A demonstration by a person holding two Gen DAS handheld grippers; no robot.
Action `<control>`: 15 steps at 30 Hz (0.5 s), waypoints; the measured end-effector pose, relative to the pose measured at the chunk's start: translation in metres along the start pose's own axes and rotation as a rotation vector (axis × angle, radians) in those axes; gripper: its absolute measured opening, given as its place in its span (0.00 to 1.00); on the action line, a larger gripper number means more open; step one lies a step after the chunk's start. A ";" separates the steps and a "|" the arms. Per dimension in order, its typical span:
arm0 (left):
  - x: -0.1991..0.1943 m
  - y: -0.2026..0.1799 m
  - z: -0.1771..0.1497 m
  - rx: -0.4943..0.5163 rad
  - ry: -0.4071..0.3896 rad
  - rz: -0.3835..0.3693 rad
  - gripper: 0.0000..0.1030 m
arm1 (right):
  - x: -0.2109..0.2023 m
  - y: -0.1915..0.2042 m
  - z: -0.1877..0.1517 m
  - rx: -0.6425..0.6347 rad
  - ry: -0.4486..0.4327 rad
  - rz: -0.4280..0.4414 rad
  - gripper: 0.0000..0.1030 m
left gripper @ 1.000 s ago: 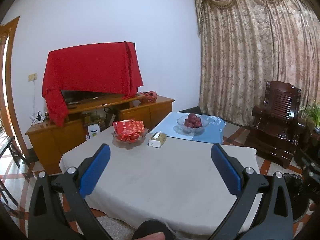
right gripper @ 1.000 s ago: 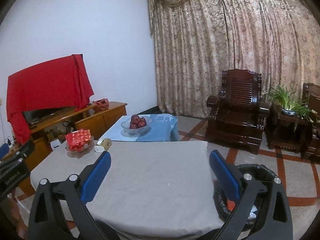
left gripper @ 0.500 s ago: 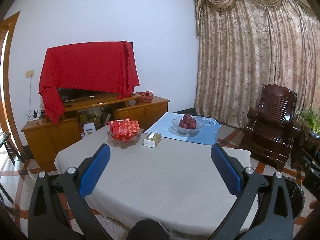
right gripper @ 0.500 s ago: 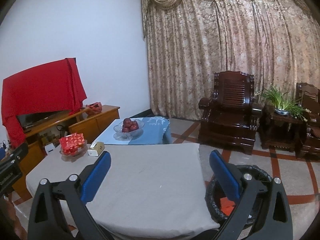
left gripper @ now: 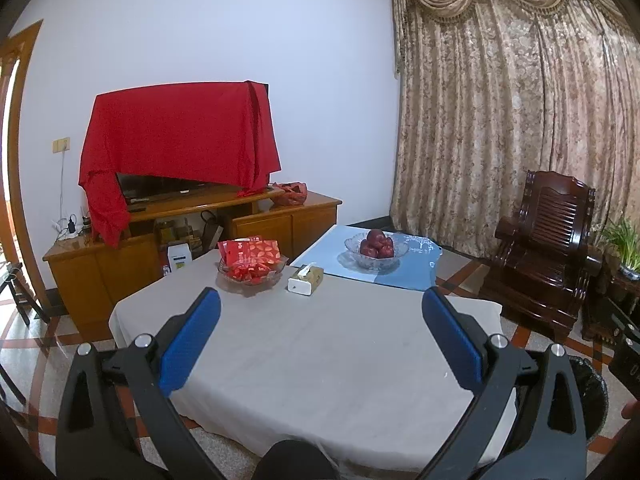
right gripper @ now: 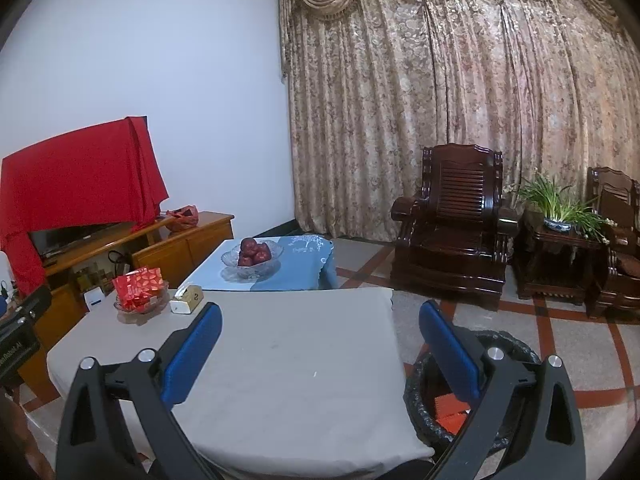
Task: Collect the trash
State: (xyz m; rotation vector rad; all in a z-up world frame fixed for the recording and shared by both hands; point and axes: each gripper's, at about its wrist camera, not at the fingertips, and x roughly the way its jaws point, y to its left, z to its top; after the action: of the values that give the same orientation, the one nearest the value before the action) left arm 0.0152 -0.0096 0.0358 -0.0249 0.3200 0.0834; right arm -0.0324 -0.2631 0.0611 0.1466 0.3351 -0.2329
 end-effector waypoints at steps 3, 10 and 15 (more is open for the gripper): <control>0.000 0.001 0.000 0.000 0.000 0.000 0.95 | 0.000 -0.001 0.000 0.001 -0.002 -0.001 0.94; 0.000 0.001 0.000 -0.001 -0.002 -0.002 0.95 | -0.002 -0.003 -0.004 0.008 -0.008 -0.003 0.94; -0.001 0.001 0.000 -0.001 -0.003 -0.002 0.95 | -0.005 -0.006 -0.006 0.013 -0.015 -0.005 0.94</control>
State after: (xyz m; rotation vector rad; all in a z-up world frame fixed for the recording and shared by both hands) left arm 0.0141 -0.0084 0.0365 -0.0264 0.3172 0.0813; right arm -0.0410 -0.2668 0.0564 0.1573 0.3195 -0.2409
